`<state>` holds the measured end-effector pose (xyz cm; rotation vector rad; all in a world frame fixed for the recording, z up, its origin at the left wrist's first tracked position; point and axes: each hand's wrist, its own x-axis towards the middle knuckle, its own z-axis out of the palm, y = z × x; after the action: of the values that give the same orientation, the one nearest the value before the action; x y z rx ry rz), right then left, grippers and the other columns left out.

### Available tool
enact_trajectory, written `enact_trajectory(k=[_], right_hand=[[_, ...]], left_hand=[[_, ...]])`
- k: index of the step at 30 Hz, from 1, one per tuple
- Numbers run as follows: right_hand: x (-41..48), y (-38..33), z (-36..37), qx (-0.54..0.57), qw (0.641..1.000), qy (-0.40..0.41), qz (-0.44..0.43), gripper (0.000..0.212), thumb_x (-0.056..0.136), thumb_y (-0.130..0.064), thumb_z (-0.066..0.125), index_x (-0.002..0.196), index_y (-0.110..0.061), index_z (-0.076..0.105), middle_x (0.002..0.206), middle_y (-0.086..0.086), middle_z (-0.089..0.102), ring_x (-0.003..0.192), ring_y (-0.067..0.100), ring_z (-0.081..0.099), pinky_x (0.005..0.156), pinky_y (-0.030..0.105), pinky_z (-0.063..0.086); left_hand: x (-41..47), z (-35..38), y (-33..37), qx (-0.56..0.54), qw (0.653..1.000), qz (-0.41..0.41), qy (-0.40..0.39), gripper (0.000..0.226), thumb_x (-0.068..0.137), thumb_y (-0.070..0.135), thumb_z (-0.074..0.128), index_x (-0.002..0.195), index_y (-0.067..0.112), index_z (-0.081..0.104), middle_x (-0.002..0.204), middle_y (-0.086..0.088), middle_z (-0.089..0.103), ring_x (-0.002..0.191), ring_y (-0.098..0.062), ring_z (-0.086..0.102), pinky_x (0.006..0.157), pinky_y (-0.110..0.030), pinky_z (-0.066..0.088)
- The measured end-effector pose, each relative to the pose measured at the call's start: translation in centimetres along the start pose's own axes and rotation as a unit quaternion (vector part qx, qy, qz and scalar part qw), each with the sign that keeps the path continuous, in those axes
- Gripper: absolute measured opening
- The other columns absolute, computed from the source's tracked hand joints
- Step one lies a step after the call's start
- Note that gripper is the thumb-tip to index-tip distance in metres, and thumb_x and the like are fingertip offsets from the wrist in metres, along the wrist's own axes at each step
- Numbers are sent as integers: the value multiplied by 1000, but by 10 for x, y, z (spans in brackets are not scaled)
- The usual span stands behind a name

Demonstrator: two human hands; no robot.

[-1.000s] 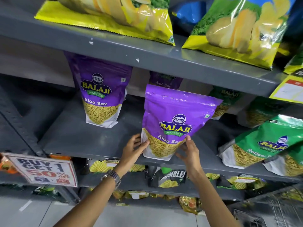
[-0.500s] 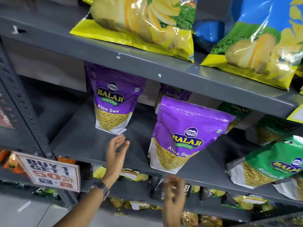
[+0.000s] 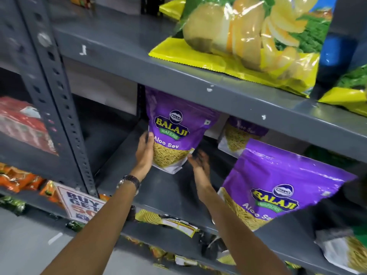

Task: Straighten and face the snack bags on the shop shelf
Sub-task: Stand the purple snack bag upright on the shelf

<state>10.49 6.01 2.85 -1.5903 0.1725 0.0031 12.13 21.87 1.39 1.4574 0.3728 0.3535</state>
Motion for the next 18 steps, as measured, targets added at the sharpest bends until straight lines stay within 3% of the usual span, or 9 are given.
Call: enact_trajectory(k=[2,4,7,10,14,18], right_hand=[[0,-1,1,5,999,-37,-13,15,91,-16,58,100,-28,59,108,-6,64,95,-1,59,86,27,43],[-1,0,-1,19,998,-53,-8,13,95,-18,51,97,-29,57,101,-12,63,84,-8,60,77,23,45],[-3,3,-2,38,998,-57,9,11,96,-20,49,99,-28,55,110,-2,62,91,3,61,78,27,49],[-11,4,-1,61,997,-35,20,10,95,-16,51,94,-26,54,107,3,61,89,8,60,77,30,50],[-31,10,-5,66,997,-25,25,6,94,-20,53,91,-25,54,106,5,59,89,9,59,75,31,52],[-51,15,-11,64,997,-23,23,5,95,-20,52,92,-25,53,109,6,60,90,10,61,71,27,52]], left_hand=[[3,-3,-3,3,1000,-2,-5,56,88,54,42,131,18,46,126,-3,56,110,-17,55,95,-31,42],[4,-8,-9,-21,1000,-3,-6,59,84,56,49,132,21,44,127,1,54,109,-14,55,97,-35,44],[0,-20,-16,-27,1000,-9,-10,69,79,57,56,137,24,38,123,0,54,109,-16,56,97,-40,47],[-7,-31,-21,-2,1000,-9,-24,71,69,69,53,125,26,52,128,-7,53,110,-18,59,95,-44,51],[-25,-43,-24,4,998,18,-62,26,88,51,50,110,40,56,128,-11,52,109,-14,58,95,-43,51],[-45,-55,-25,3,998,15,-62,16,90,46,50,105,48,54,129,-10,49,111,-13,56,100,-45,47]])
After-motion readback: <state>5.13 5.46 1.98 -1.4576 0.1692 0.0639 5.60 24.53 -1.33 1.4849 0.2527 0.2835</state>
